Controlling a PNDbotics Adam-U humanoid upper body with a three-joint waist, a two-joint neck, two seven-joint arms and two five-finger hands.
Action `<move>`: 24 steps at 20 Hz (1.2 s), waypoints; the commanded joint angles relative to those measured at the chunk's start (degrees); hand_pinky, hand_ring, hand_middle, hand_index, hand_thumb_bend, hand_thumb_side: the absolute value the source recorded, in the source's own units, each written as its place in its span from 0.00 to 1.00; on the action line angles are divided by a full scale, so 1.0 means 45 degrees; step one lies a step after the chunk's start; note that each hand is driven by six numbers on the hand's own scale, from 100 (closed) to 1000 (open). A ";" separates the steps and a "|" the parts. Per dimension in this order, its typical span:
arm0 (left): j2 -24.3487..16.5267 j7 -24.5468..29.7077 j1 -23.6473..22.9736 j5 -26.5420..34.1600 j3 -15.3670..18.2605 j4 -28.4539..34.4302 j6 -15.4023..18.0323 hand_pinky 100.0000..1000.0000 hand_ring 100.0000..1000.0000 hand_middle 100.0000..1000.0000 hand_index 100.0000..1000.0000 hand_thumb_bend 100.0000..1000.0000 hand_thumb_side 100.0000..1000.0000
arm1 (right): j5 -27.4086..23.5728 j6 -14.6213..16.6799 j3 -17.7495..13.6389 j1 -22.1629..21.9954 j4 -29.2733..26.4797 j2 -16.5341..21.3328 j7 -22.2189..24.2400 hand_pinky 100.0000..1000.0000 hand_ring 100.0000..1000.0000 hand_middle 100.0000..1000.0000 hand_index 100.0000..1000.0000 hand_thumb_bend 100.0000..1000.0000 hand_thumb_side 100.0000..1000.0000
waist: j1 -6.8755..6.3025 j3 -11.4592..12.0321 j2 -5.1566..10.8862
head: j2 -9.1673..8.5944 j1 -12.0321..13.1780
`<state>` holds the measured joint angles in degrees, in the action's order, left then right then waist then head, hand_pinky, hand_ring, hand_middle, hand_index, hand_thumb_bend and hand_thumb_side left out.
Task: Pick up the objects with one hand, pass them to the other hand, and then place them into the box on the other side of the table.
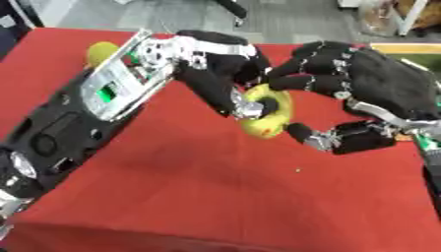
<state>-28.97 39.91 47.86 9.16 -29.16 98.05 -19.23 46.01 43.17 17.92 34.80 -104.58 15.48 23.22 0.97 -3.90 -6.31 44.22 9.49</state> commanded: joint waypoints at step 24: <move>0.0653 0.1296 0.0809 0.0772 0.0232 0.0572 -0.0040 0.75 0.64 0.59 0.68 0.33 0.43 | 0.1477 -0.0499 0.0337 -0.0069 0.0414 0.0206 -0.4424 0.73 0.57 0.45 0.28 0.18 0.00 | -0.0053 -0.0060 0.0149 | -0.0024 0.0144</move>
<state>-26.85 44.23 49.07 11.14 -28.76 98.07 -19.93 51.08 41.18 19.12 34.21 -104.08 15.84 3.79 0.97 -4.12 -6.31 44.22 10.00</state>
